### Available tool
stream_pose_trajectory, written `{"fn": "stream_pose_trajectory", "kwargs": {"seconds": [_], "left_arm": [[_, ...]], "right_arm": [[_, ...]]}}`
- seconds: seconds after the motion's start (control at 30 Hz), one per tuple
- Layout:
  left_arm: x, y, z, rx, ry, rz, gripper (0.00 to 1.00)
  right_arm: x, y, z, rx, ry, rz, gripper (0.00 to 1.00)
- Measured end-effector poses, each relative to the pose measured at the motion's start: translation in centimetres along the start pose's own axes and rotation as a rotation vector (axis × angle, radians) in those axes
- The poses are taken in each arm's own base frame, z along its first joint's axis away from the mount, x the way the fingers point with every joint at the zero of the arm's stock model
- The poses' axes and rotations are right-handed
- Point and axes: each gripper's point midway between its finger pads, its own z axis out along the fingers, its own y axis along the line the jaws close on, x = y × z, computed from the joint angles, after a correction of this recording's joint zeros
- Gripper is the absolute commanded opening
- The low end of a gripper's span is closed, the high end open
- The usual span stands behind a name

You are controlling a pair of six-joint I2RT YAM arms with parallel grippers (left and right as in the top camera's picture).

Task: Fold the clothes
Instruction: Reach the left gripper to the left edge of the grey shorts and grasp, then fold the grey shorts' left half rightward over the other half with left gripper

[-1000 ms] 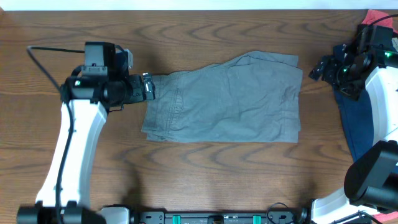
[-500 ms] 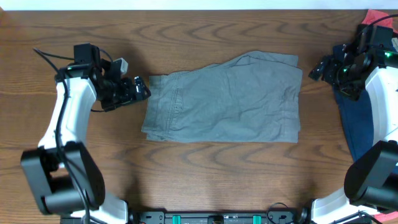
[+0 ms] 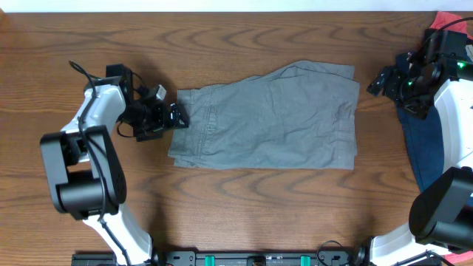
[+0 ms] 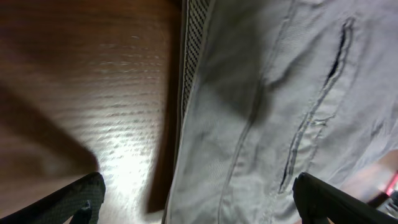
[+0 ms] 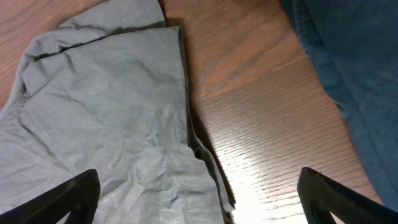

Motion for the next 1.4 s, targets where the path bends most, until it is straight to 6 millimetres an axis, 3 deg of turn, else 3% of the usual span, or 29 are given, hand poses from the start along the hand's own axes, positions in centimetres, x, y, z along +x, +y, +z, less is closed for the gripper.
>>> {"fn": "stream_pose_trajectory", "kwargs": {"seconds": [0.3,0.47,0.57,0.67,0.8,0.83,1.03,1.2,1.3,1.4], "left_arm": [[0.2,-1.1,1.1,0.095,0.028,-0.008,0.98],[0.2,-2.8,2.0,0.129,0.033,0.036,0.98],[0.2,-3.6,2.7,0.136,0.033,0.066,0.77],[0.6,-3.8,3.5,0.131,0.045,0.075,0.48],[1.1,-3.5,4.4,0.127,0.068,0.063,0.19],[1.2,-3.3,4.6,0.123,0.072,0.056,0.06],[1.5,-2.6,4.8,0.069,0.096,-0.025,0.06],[2.3,-0.9,3.6,-0.082,0.156,-0.122,0.06],[2.6,0.7,1.4,-0.208,0.202,-0.188,0.06],[1.5,1.4,-1.7,-0.294,0.195,-0.224,0.07]], "right_arm": [[0.0,0.0,0.0,0.000,0.000,0.000,0.99],[0.0,0.0,0.0,0.000,0.000,0.000,0.99],[0.0,0.0,0.0,0.000,0.000,0.000,0.99],[0.0,0.0,0.0,0.000,0.000,0.000,0.99],[0.0,0.0,0.0,0.000,0.000,0.000,0.99],[0.0,0.0,0.0,0.000,0.000,0.000,0.99],[0.0,0.0,0.0,0.000,0.000,0.000,0.99],[0.0,0.0,0.0,0.000,0.000,0.000,0.99],[0.0,0.0,0.0,0.000,0.000,0.000,0.99],[0.0,0.0,0.0,0.000,0.000,0.000,0.99]]}}
